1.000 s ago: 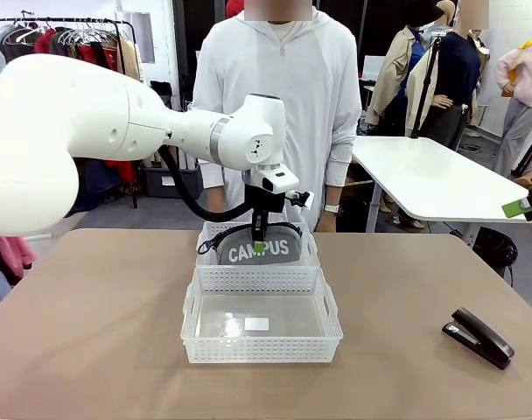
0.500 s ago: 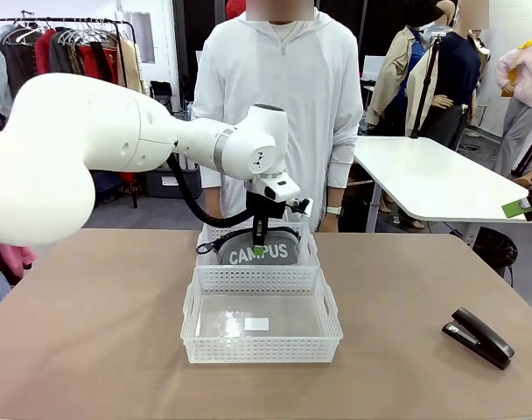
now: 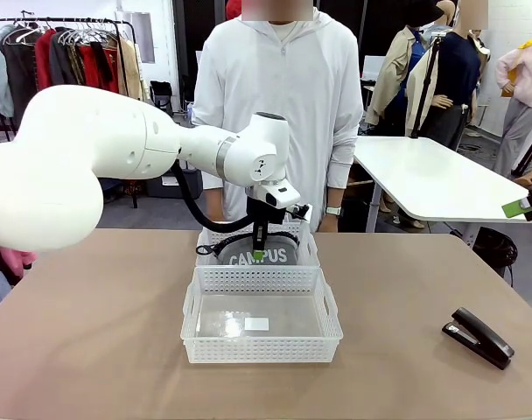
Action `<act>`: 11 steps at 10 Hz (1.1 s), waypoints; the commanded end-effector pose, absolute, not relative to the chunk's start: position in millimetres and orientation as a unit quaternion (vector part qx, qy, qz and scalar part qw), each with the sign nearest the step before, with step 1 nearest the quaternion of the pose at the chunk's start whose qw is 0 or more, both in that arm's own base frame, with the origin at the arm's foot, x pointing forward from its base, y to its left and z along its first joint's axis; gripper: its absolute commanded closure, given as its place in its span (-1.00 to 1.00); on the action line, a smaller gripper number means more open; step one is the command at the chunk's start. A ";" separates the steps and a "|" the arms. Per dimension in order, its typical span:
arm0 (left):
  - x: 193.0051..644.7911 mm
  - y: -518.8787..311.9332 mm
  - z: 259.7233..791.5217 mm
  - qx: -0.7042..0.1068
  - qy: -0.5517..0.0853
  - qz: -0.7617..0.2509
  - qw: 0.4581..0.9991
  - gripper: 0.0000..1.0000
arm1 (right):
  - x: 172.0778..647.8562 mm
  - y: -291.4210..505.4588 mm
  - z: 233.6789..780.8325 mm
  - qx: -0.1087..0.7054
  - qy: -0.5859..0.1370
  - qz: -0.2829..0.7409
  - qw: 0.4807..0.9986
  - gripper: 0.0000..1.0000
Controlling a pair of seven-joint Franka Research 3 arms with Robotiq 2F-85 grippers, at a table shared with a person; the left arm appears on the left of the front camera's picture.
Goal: Distribute items into two baskets.
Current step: Place the picked Pencil pouch into the Organizing basket as instructed by the person.
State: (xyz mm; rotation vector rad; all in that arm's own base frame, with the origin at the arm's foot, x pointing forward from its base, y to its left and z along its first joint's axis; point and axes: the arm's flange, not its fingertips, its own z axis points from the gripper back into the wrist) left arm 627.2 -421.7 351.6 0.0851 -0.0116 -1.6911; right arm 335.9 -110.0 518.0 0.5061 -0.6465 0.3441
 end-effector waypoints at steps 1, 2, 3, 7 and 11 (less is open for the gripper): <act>633.2 -426.6 348.3 0.058 -0.003 -0.740 0.671 1.00 | 335.6 -109.9 517.0 0.255 -0.322 0.172 0.895 -1.00; 633.3 -426.8 344.7 0.056 -0.001 -0.739 0.672 1.00 | 335.6 -109.9 517.0 0.255 -0.322 0.172 0.895 -1.00; 633.3 -427.1 344.5 0.055 -0.002 -0.739 0.672 0.86 | 335.6 -109.9 517.0 0.255 -0.322 0.172 0.895 -1.00; 630.5 -420.5 364.8 0.046 -0.004 -0.739 0.673 -0.59 | 335.6 -109.9 517.0 0.255 -0.322 0.172 0.895 -1.00; 622.7 -405.9 396.1 0.027 -0.018 -0.736 0.677 -1.00 | 335.6 -109.9 517.0 0.255 -0.322 0.172 0.895 -1.00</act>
